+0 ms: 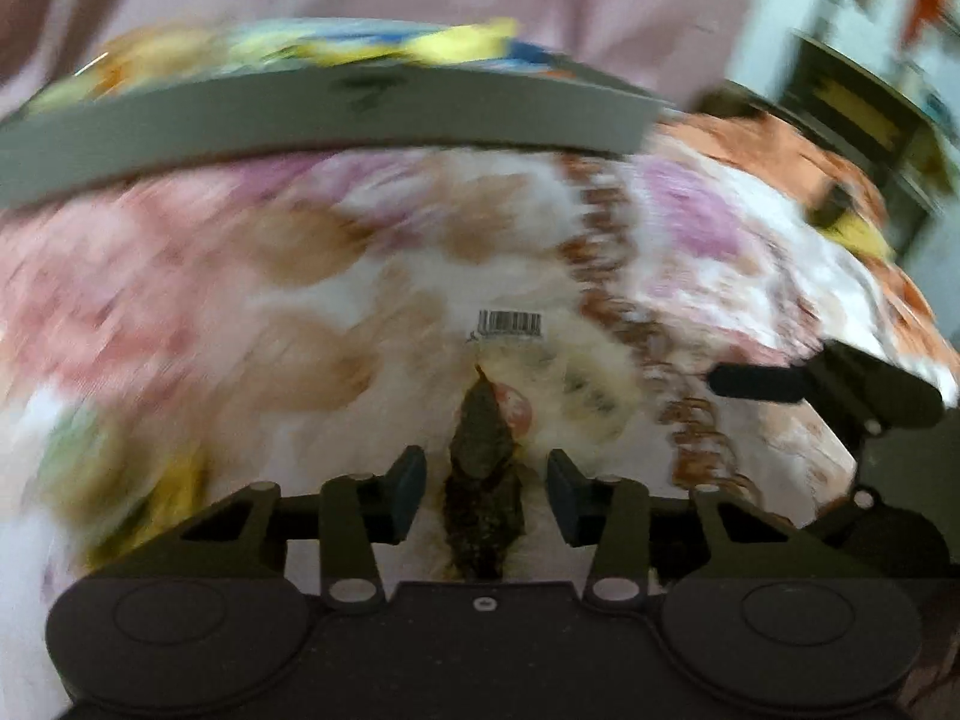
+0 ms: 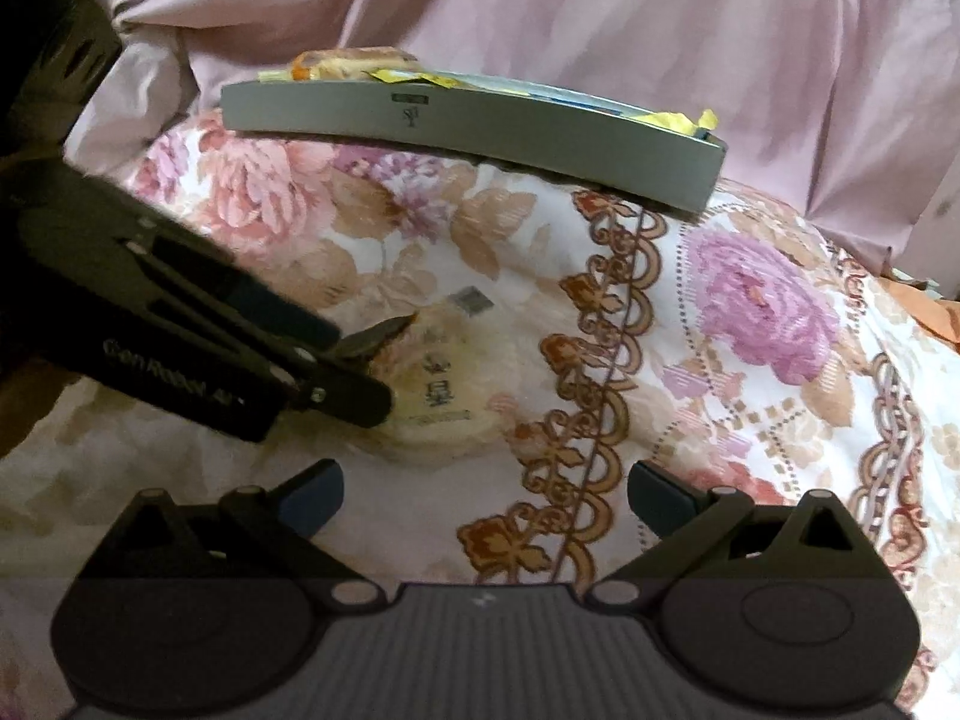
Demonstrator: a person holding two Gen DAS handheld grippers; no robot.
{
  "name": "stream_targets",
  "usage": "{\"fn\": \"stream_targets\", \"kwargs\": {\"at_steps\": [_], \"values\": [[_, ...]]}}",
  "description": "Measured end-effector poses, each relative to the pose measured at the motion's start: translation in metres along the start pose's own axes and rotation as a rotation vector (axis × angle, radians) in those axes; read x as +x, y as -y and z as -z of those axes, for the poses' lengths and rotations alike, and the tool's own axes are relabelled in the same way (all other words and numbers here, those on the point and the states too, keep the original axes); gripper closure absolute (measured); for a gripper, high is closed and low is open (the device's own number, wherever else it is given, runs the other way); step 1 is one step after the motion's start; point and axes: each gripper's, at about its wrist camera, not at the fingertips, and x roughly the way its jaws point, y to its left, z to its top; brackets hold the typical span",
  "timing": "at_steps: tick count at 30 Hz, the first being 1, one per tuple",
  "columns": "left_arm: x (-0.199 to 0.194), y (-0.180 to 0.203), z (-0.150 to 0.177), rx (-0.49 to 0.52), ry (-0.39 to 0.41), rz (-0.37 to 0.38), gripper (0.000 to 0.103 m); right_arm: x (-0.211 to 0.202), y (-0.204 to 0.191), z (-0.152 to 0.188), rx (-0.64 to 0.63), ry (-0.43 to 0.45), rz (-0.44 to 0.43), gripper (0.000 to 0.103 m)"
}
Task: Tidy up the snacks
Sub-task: 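Grasp the dried meat slice with the left tool while the right tool grasps the round pastry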
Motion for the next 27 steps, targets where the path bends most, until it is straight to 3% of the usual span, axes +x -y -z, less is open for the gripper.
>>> {"fn": "stream_targets", "kwargs": {"at_steps": [3,7,13,17,18,22,24,27], "values": [[-0.007,-0.010,0.011,-0.088,0.004,-0.062,0.057,0.004,-0.003,0.000,-0.003,0.033,-0.028,0.000],[-0.013,-0.012,0.017,-0.120,0.018,-0.136,0.056,0.011,-0.005,-0.002,-0.021,0.071,-0.033,0.000],[-0.011,-0.017,0.015,-0.132,0.016,-0.135,0.054,0.031,-0.001,-0.015,-0.022,0.106,-0.069,0.000],[-0.012,-0.017,0.016,-0.094,0.008,-0.117,0.050,0.046,0.000,-0.019,-0.045,0.073,-0.099,0.001],[-0.012,-0.017,0.017,-0.091,0.008,-0.116,0.049,0.046,0.000,-0.019,-0.049,0.076,-0.102,0.002],[-0.009,-0.012,0.017,-0.074,0.012,-0.108,0.038,0.039,-0.002,-0.019,-0.080,0.091,-0.090,0.026],[-0.005,-0.006,0.017,-0.039,0.015,-0.112,0.029,0.036,-0.003,-0.017,-0.082,0.087,-0.075,0.026],[0.000,0.001,0.019,0.012,0.024,-0.137,0.029,0.028,-0.003,-0.012,-0.066,0.078,-0.044,0.026]]}}
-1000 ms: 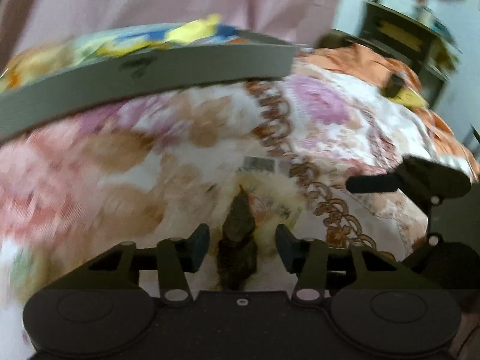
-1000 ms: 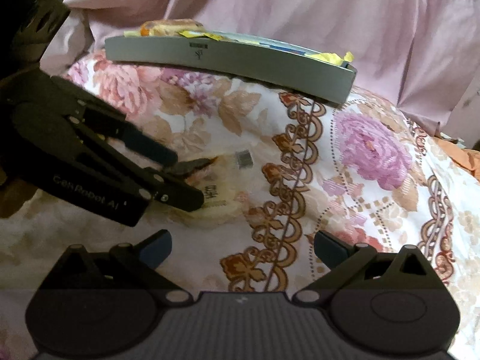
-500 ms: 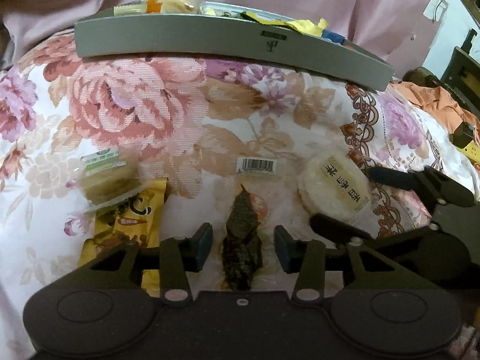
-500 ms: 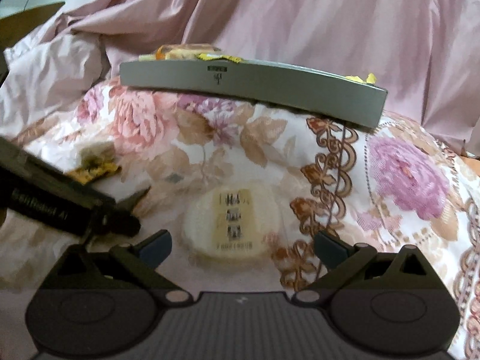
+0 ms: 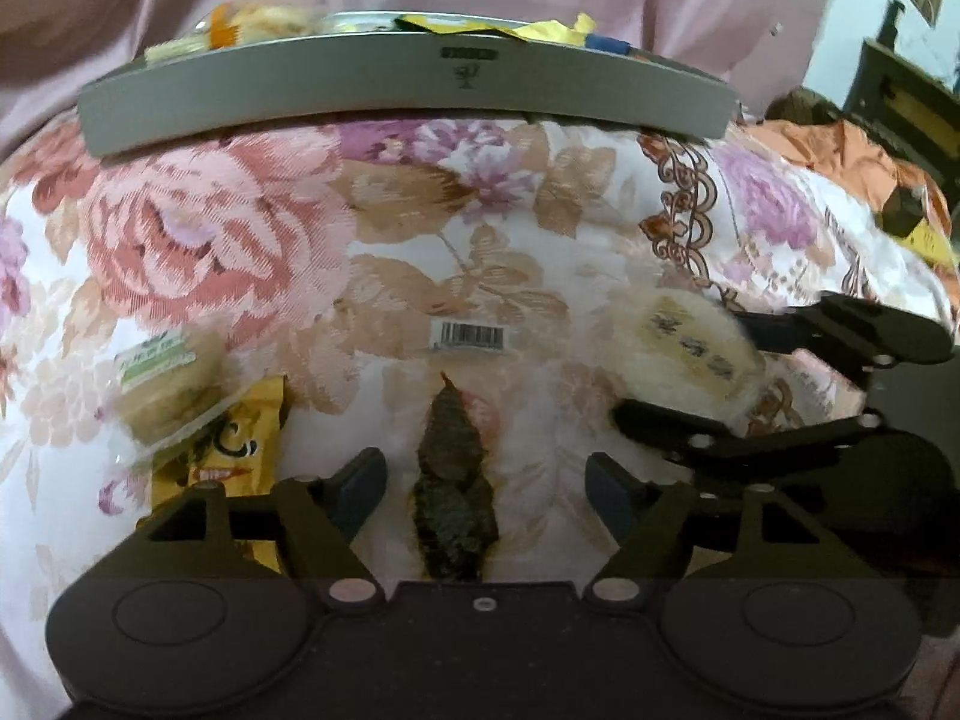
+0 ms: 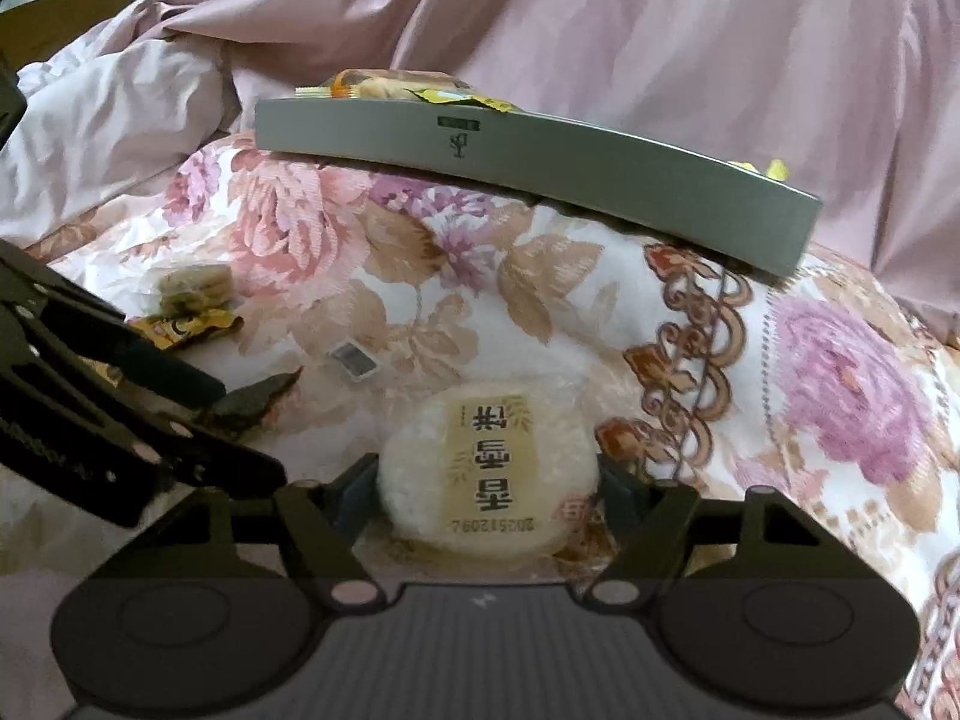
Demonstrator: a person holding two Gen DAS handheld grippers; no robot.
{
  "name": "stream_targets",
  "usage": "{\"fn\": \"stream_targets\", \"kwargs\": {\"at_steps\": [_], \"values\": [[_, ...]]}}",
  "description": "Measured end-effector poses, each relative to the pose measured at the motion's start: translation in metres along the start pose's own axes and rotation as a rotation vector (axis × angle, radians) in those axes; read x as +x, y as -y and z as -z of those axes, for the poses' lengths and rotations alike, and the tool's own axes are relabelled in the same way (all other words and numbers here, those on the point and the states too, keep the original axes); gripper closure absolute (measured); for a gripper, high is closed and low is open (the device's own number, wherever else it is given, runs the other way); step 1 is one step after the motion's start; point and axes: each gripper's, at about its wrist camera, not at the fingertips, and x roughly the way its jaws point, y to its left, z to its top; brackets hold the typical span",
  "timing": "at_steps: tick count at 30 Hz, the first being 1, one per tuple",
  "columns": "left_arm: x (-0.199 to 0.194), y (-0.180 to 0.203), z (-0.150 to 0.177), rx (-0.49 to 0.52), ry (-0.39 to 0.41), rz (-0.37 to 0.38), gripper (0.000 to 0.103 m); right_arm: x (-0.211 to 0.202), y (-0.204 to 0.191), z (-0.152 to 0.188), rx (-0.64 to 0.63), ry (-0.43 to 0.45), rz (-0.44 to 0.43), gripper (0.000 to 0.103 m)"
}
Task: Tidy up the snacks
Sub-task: 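Grasp the dried meat slice with the left tool while the right tool grasps the round pastry, then lift the meat slice and round pastry and carry them over the grey tray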
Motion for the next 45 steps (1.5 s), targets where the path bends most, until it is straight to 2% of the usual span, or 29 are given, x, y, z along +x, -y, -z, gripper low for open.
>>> {"fn": "stream_targets", "kwargs": {"at_steps": [2,4,8,13,16,18,22,33,45], "values": [[0.001,0.004,0.002,0.032,0.006,-0.016,0.030,-0.006,0.002,0.005,0.021,-0.010,0.022,0.026],[0.001,0.006,0.005,0.065,0.015,-0.035,0.035,-0.013,0.006,0.009,0.068,-0.022,0.033,0.026],[-0.003,0.006,0.007,0.081,0.026,-0.036,0.056,-0.021,0.008,0.012,0.091,-0.032,0.067,0.026],[-0.015,0.007,0.018,0.056,0.010,-0.027,0.056,-0.032,0.002,0.016,0.133,-0.020,0.076,0.026],[-0.027,0.005,0.030,-0.010,0.015,-0.029,0.057,-0.043,-0.010,0.018,0.125,-0.008,0.066,0.026],[-0.037,0.003,0.037,-0.051,0.036,-0.061,0.057,-0.048,-0.019,0.017,0.101,0.001,0.070,0.026],[-0.054,-0.008,0.044,-0.144,0.063,-0.062,0.057,-0.057,-0.031,0.016,0.069,0.031,0.085,0.026],[-0.083,-0.009,0.041,-0.184,0.130,-0.119,0.057,-0.069,-0.030,0.006,0.105,0.113,0.064,0.025],[-0.096,-0.004,0.023,-0.189,0.165,-0.129,0.057,-0.082,-0.028,-0.005,0.133,0.198,0.041,0.025]]}}
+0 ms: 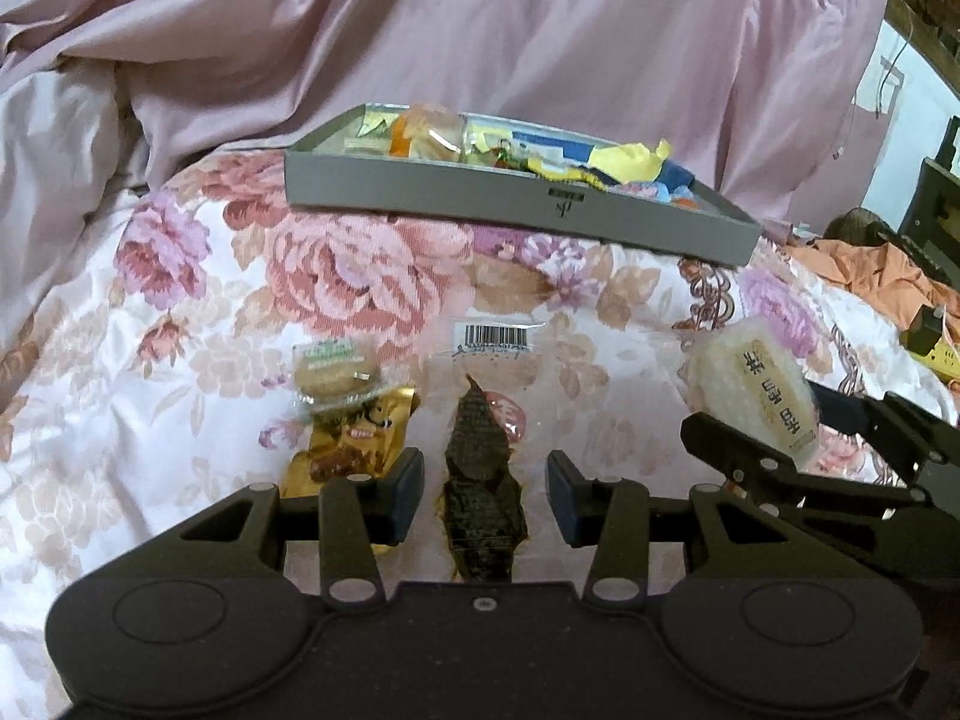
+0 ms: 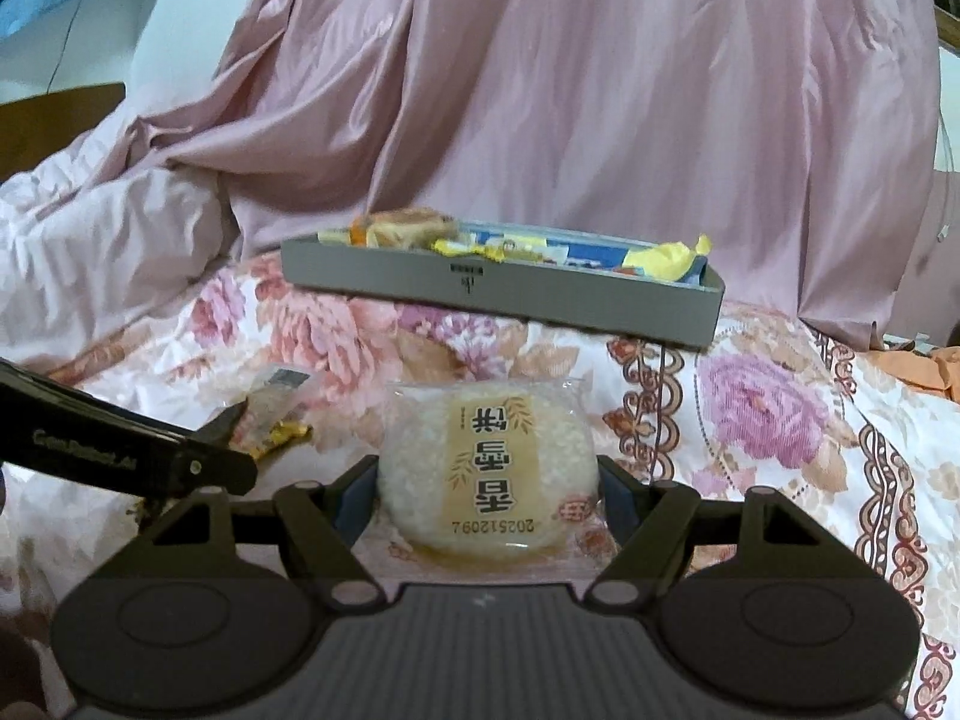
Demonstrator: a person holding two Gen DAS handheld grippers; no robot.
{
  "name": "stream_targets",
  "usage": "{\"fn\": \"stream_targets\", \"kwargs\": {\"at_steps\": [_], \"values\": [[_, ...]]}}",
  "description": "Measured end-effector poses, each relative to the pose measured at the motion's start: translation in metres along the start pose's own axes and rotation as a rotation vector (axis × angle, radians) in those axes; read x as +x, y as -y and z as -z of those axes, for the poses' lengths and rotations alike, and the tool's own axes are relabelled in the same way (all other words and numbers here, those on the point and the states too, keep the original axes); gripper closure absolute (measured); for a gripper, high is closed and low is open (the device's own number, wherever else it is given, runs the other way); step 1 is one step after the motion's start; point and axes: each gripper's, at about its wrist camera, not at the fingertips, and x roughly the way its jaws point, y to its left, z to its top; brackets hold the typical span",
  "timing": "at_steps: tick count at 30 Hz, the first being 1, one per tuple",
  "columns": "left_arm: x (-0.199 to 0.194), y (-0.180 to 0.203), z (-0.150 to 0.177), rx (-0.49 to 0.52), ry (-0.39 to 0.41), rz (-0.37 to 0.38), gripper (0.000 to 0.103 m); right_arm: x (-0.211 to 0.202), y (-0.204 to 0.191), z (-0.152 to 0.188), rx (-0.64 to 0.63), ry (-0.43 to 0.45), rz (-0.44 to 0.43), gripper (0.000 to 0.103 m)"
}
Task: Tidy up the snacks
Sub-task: 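Lift the meat slice and round pastry and carry them over the grey tray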
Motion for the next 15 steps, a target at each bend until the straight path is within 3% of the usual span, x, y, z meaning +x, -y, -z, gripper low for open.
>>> {"fn": "stream_targets", "kwargs": {"at_steps": [15], "values": [[-0.002,0.009,-0.037,0.005,0.071,0.003,0.057,-0.003,0.008,-0.018,0.039,0.086,0.007,0.025]]}}
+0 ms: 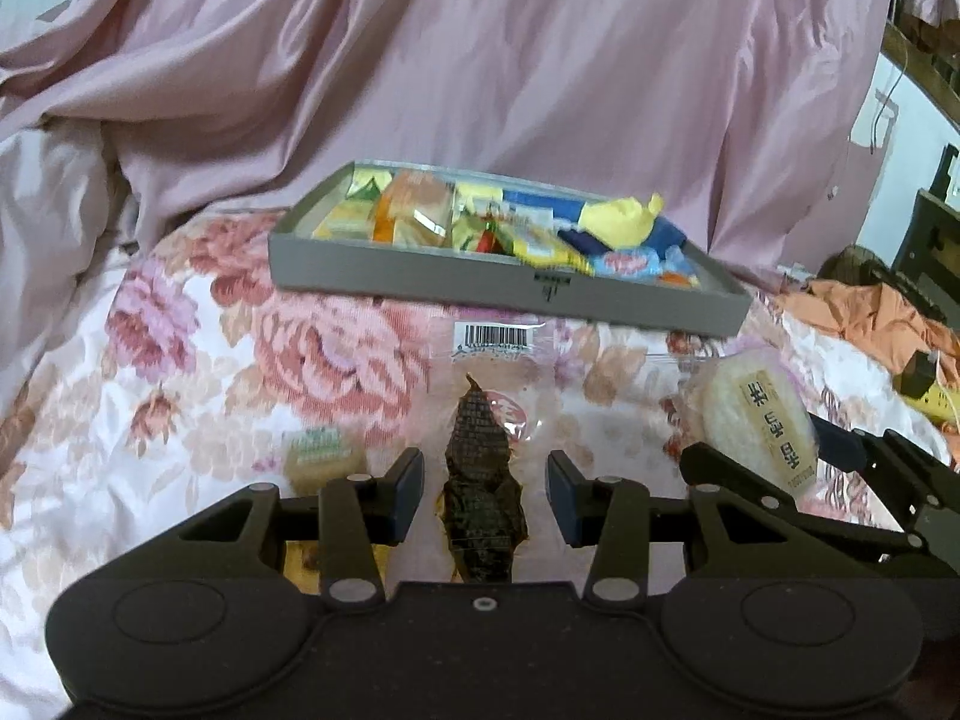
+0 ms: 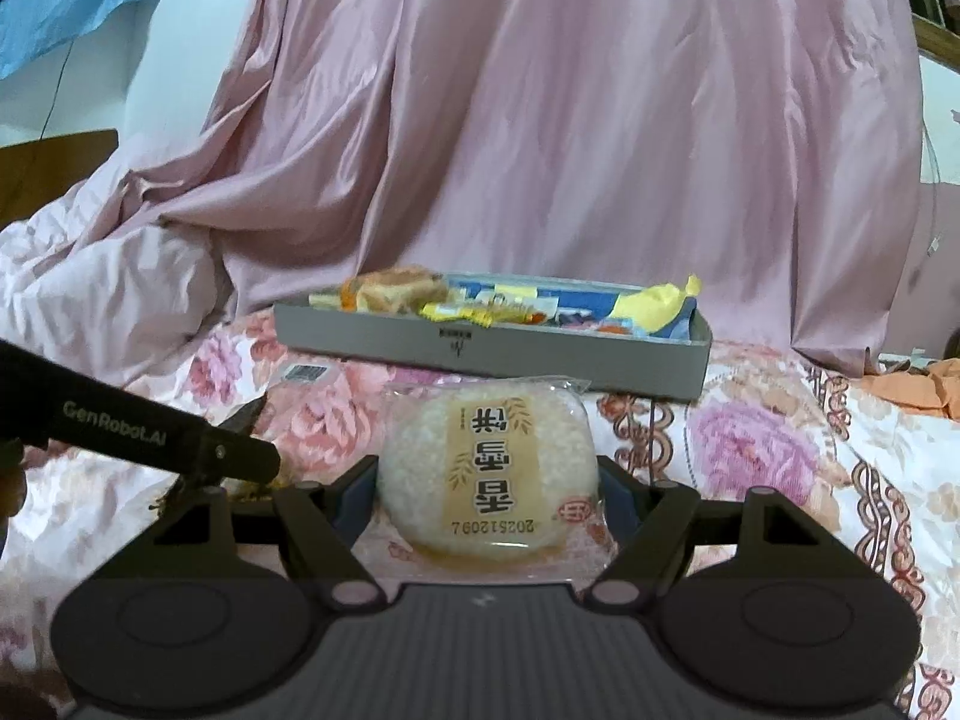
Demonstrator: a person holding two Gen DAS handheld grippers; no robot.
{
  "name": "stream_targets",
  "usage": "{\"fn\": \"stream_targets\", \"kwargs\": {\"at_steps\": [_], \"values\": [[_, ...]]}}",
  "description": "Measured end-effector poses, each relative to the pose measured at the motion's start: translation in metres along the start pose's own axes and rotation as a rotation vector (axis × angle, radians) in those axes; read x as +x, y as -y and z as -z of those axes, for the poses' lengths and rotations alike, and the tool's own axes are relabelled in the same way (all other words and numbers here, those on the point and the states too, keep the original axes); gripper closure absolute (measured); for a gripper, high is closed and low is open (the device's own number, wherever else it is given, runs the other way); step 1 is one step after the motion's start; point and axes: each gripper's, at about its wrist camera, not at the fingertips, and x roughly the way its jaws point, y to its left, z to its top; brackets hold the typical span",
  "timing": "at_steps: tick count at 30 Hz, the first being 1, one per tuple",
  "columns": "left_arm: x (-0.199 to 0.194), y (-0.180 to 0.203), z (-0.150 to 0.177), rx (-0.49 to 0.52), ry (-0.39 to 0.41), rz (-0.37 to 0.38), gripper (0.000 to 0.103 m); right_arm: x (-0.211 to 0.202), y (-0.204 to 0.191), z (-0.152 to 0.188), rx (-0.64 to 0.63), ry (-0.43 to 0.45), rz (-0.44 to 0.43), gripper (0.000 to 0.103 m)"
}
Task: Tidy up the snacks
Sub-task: 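Lift the meat slice and round pastry and carry them over the grey tray, then lower the meat slice and pastry into the tray and open both tools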
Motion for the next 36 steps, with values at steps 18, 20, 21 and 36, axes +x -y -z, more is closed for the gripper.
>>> {"fn": "stream_targets", "kwargs": {"at_steps": [18,20,21,36], "values": [[0.022,0.022,-0.065,0.020,0.126,0.025,0.057,0.021,0.023,-0.031,0.011,0.097,0.028,0.025],[0.026,0.024,-0.068,0.016,0.126,0.030,0.057,0.022,0.024,-0.031,0.012,0.097,0.032,0.025],[0.028,0.026,-0.070,0.011,0.124,0.033,0.057,0.023,0.025,-0.031,0.011,0.098,0.036,0.025],[0.055,0.035,-0.127,-0.055,0.221,0.012,0.056,0.048,0.047,-0.053,0.017,0.165,0.129,0.025]]}}
